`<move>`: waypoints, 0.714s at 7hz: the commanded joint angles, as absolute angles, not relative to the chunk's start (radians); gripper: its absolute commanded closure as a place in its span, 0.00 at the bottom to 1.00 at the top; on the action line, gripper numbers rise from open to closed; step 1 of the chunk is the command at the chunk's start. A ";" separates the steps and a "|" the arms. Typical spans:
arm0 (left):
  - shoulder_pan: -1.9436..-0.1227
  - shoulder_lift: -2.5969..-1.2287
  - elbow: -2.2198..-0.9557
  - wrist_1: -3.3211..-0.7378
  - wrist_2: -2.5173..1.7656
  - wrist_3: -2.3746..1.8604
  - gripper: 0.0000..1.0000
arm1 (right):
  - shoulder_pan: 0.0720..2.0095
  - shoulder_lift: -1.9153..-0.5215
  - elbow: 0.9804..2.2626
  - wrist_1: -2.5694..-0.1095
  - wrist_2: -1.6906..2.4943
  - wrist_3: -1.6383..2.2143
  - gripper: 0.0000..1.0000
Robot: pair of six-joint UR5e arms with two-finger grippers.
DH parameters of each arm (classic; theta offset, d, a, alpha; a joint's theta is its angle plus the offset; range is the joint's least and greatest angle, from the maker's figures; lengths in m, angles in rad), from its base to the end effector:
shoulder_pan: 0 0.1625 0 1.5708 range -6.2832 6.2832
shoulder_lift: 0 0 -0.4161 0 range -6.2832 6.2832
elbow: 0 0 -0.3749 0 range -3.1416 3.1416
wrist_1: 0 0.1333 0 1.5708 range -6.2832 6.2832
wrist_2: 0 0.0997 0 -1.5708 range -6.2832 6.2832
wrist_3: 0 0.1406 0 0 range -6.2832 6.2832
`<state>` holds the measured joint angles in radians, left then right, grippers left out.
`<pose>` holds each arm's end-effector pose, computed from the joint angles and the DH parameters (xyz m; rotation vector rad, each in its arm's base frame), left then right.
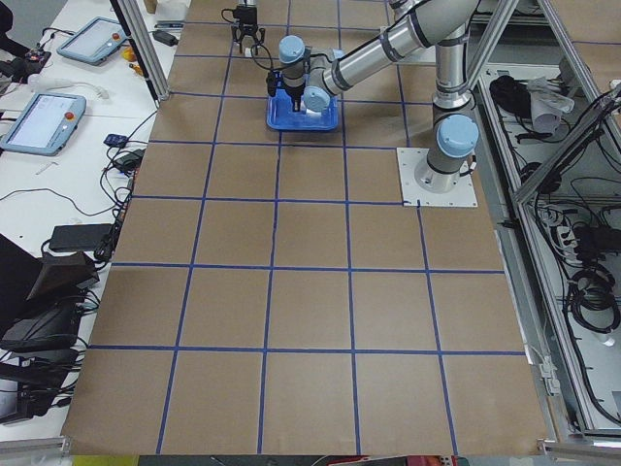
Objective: Assemble white blocks and place on blue tray
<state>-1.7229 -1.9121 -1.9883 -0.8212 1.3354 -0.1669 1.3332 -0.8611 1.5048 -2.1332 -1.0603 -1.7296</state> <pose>-0.2414 -0.4787 0.1590 0.0231 -2.9098 -0.0679 0.0409 -0.6894 0.1228 -1.8404 2.0344 -0.5341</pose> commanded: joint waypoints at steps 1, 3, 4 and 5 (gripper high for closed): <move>-1.721 -1.916 -1.997 -0.819 1.341 -0.173 0.98 | 1.333 -0.865 1.499 -2.100 -1.063 -1.729 0.52; -1.727 -1.930 -2.000 -0.816 1.330 -0.179 0.99 | 1.333 -0.867 1.497 -2.098 -1.081 -1.727 0.94; -1.727 -1.936 -1.996 -0.807 1.328 -0.208 0.99 | 1.333 -0.870 1.493 -2.094 -1.103 -1.726 1.00; -1.732 -1.939 -1.997 -0.811 1.328 -0.227 0.99 | 1.335 -0.877 1.491 -2.079 -1.094 -1.709 1.00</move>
<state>-1.7281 -1.9334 -1.9974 -0.8110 1.3297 -0.2033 1.3332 -0.8703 1.4939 -2.0920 -1.0922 -1.7222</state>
